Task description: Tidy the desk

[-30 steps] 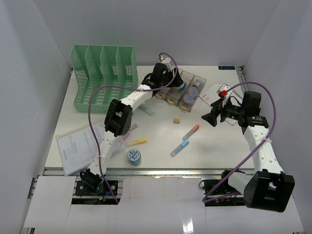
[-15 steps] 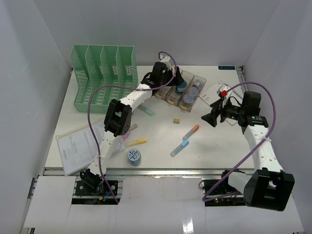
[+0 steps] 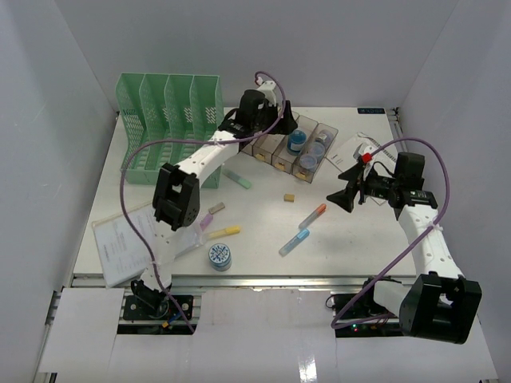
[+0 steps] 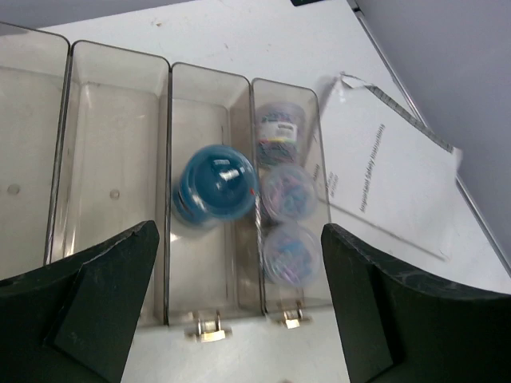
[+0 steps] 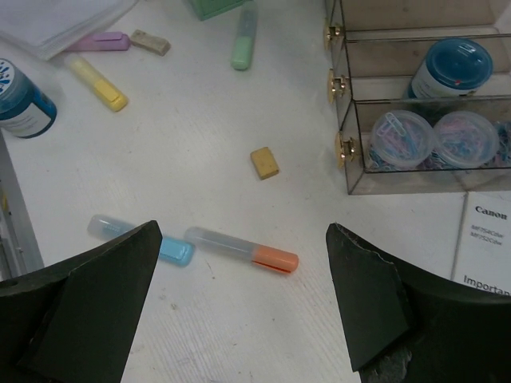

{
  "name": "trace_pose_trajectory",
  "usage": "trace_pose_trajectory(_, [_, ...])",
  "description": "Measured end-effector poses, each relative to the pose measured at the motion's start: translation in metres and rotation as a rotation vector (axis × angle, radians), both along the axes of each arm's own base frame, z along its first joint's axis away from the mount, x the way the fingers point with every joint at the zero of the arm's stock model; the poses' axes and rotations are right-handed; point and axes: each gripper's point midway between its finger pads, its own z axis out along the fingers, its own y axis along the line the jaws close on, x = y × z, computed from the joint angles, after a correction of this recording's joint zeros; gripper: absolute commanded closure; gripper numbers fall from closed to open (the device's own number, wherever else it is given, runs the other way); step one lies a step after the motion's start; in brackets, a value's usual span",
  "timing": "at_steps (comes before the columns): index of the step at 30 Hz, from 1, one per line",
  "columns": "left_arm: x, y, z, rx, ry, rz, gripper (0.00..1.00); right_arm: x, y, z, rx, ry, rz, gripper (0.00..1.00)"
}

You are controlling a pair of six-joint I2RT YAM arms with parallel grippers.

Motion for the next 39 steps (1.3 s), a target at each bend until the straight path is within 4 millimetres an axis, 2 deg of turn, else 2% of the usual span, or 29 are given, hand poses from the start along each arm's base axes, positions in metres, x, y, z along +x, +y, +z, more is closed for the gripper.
trace_pose_trajectory(4, [-0.054, 0.033, 0.054, 0.008, -0.108, -0.042, 0.02, -0.013, 0.029, -0.010, -0.031, 0.011, 0.093, 0.10])
trace_pose_trajectory(7, [-0.118, 0.078, 0.061, 0.056, -0.128, -0.058, 0.02, -0.028, 0.071, -0.026, -0.121, 0.019, 0.207, 0.10])
trace_pose_trajectory(9, [-0.147, 0.102, 0.066, 0.074, -0.171, -0.052, 0.02, -0.046, 0.106, -0.038, -0.191, 0.016, 0.308, 0.10])
trace_pose_trajectory(12, [-0.192, 0.147, 0.056, 0.118, -0.217, 0.002, 0.02, -0.080, 0.159, -0.056, -0.288, -0.007, 0.454, 0.10])
trace_pose_trajectory(14, [-0.213, 0.175, 0.047, 0.147, -0.248, 0.060, 0.02, -0.103, 0.183, -0.067, -0.330, -0.008, 0.534, 0.10])
trace_pose_trajectory(18, [-0.253, 0.227, 0.027, 0.186, -0.304, 0.178, 0.02, -0.123, 0.229, -0.084, -0.396, -0.001, 0.626, 0.10])
trace_pose_trajectory(23, [-0.276, 0.269, 0.046, 0.149, -0.413, 0.332, 0.02, -0.145, 0.268, -0.100, -0.445, -0.018, 0.693, 0.10])
trace_pose_trajectory(28, [-0.291, 0.301, 0.070, 0.086, -0.496, 0.475, 0.02, -0.168, 0.279, -0.116, -0.493, -0.033, 0.741, 0.10])
trace_pose_trajectory(32, [-0.291, 0.307, 0.073, 0.079, -0.499, 0.510, 0.02, -0.173, 0.291, -0.127, -0.527, -0.046, 0.757, 0.10])
trace_pose_trajectory(39, [-0.289, 0.310, 0.069, 0.089, -0.484, 0.530, 0.02, -0.166, 0.314, -0.136, -0.570, -0.098, 0.731, 0.10])
